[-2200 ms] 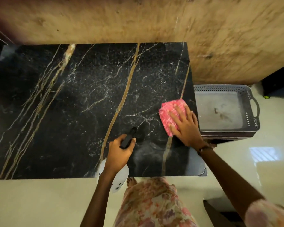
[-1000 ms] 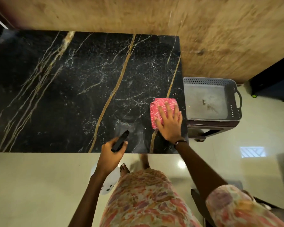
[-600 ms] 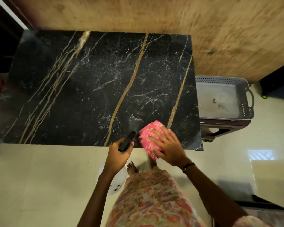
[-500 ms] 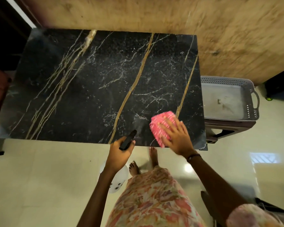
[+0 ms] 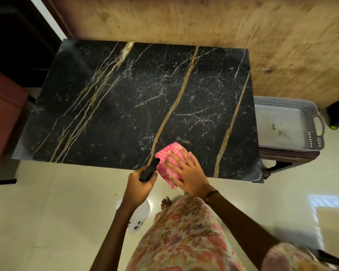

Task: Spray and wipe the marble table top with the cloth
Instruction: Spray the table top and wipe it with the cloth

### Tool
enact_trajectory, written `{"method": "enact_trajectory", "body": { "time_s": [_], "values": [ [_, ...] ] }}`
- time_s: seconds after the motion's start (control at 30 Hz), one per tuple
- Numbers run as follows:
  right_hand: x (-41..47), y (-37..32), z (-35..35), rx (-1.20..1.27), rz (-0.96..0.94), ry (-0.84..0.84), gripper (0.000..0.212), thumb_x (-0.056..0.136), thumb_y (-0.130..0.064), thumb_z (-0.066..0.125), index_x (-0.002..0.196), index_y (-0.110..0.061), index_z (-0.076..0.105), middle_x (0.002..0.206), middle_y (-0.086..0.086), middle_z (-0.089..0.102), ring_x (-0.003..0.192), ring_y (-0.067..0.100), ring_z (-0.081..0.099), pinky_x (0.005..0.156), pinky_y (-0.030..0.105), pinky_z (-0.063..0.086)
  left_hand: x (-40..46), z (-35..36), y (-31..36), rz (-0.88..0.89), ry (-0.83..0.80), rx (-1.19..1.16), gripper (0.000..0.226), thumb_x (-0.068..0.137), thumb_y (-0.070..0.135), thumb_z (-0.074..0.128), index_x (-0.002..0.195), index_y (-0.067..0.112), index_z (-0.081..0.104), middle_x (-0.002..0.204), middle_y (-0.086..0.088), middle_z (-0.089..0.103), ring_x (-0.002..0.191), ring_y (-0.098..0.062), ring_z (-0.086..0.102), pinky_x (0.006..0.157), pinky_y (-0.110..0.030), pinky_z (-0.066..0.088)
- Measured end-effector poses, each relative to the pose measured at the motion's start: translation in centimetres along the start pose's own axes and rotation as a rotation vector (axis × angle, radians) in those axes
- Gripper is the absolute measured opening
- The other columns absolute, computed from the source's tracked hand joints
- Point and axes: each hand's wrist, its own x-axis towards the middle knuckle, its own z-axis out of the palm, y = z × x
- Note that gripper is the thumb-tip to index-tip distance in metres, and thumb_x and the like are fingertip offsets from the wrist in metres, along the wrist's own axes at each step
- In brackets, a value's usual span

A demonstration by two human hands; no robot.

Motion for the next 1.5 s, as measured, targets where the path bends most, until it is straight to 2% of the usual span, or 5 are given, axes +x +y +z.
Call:
{"method": "enact_trajectory", "body": {
  "time_s": [0.33, 0.7, 0.83, 1.17, 1.5],
  "values": [
    [0.9, 7.2, -2.9, 0.088, 0.480, 0.059, 0.064, 0.090, -0.057, 0.025, 0.146, -0.028, 0.032, 0.155, 0.010, 0.027, 0.142, 0.042, 0.018, 0.109, 0.063, 0.015, 0.6, -0.7, 1.0, 0.016, -0.024, -0.023, 0.017, 0.088, 0.025, 0.063, 0.085, 0.008, 0.063, 0.064, -0.024, 0.049, 0.051, -0.024, 0.037, 0.050, -0.033, 0.031],
    [-3.0, 0.7, 0.2, 0.051, 0.223, 0.119, 0.055, 0.095, -0.056, 0.030, 0.143, -0.032, 0.038, 0.150, 0.004, 0.040, 0.141, 0.033, 0.027, 0.115, 0.054, 0.019, 0.8, 1.7, 3.2, 0.057, -0.137, 0.060, 0.014, 0.089, 0.020, 0.062, 0.084, 0.007, 0.064, 0.053, -0.005, 0.044, 0.048, -0.020, 0.036, 0.046, -0.031, 0.032],
    [-8.4, 4.8, 0.0, 0.099, 0.451, 0.125, 0.061, 0.095, -0.062, 0.019, 0.141, -0.027, 0.039, 0.145, 0.011, 0.045, 0.138, 0.038, 0.032, 0.110, 0.060, 0.027, 1.1, 2.8, 4.0, 0.049, -0.152, 0.073, 0.010, 0.088, 0.023, 0.063, 0.081, 0.017, 0.063, 0.071, -0.027, 0.059, 0.051, -0.021, 0.041, 0.047, -0.029, 0.034],
    [-12.5, 5.4, 0.1, 0.241, 1.065, 0.254, 0.067, 0.095, -0.059, 0.015, 0.148, -0.020, 0.031, 0.156, 0.014, 0.023, 0.143, 0.039, 0.015, 0.111, 0.058, 0.020, 2.5, 6.3, 6.4, 0.037, -0.204, 0.070, 0.006, 0.088, 0.022, 0.062, 0.091, 0.017, 0.065, 0.081, -0.018, 0.066, 0.051, -0.011, 0.049, 0.048, -0.022, 0.038],
    [-8.5, 12.0, -2.4, 0.300, 1.361, 0.248, 0.064, 0.095, -0.055, 0.032, 0.142, -0.011, 0.036, 0.124, 0.025, 0.053, 0.096, 0.045, 0.056, 0.074, 0.052, 0.047, 4.5, 9.0, 10.5, 0.075, -0.223, 0.117, 0.011, 0.089, 0.024, 0.061, 0.091, 0.014, 0.065, 0.073, -0.004, 0.063, 0.053, -0.009, 0.050, 0.052, -0.021, 0.039]
  ]
}}
